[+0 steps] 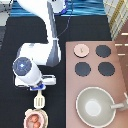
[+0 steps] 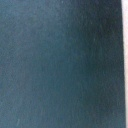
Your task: Take the lid off the pot, put the pot on the plate, and use the tool to push the pot to the front of the table.
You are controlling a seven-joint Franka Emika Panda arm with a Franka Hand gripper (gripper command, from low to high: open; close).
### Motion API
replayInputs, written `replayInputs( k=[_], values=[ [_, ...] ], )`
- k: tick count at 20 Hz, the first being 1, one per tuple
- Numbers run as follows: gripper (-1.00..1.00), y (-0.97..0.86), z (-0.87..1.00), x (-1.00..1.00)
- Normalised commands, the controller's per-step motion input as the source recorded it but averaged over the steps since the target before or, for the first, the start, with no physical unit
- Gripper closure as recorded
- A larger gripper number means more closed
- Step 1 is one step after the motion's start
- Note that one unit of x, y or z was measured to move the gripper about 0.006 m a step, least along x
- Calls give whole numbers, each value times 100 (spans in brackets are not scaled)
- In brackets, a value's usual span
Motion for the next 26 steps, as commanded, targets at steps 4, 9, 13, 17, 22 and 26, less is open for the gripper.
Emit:
replayInputs(
  k=[4,9,13,17,22,26],
  values=[
    [100,5,43,-92],
    [100,6,24,-99],
    [100,13,5,-100],
    [100,18,-34,-100],
    [100,26,-63,-100],
    [100,25,-91,-100]
  ],
)
